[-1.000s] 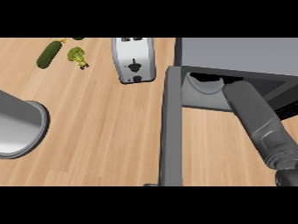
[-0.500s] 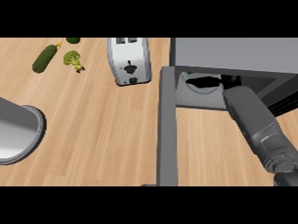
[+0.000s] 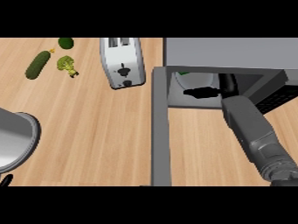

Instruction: Pick up the milk, place it into the microwave and close the microwave

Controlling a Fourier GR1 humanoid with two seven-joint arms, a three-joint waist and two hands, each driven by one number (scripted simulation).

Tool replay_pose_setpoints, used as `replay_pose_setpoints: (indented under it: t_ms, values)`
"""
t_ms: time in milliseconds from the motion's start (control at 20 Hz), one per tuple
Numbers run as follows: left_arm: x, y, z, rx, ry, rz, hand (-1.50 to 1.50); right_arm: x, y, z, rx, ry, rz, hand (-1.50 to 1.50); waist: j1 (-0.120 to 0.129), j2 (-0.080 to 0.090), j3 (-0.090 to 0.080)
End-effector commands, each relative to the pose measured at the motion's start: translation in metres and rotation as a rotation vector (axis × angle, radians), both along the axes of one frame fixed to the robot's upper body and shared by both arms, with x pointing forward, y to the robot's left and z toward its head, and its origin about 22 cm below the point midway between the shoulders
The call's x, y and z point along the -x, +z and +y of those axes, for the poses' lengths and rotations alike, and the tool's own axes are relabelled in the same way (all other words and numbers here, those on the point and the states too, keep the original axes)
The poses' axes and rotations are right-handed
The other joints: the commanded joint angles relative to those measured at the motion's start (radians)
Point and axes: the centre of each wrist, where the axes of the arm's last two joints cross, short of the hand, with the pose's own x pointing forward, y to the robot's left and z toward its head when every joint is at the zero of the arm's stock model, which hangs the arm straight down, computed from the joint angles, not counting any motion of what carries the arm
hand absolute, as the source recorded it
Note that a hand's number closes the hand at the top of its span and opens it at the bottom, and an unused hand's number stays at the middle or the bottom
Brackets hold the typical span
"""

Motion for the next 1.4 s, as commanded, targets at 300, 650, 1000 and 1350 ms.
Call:
replay_pose_setpoints:
  t_ms: [300, 650, 1000, 1350]
  values:
    - [-0.012, 0.006, -0.035, -0.023, -0.070, 0.004, -1.50, 0.045, -0.055, 0.005, -0.106, 0.101, 0.021, -1.50, -0.050, -0.021, -0.002]
    - [-0.030, 0.011, -0.053, -0.061, -0.157, 0.042, -1.50, 0.078, -0.073, -0.002, -0.164, 0.126, 0.055, -1.50, -0.072, -0.028, -0.004]
    - [-0.062, 0.009, -0.076, -0.135, -0.262, 0.087, 1.50, 0.129, -0.085, -0.030, -0.214, 0.162, 0.037, -1.50, -0.097, -0.031, -0.005]
    - [-0.103, -0.001, -0.111, -0.260, -0.316, 0.116, 1.50, 0.194, -0.065, -0.073, -0.197, 0.101, 0.024, -1.50, -0.089, -0.022, -0.004]
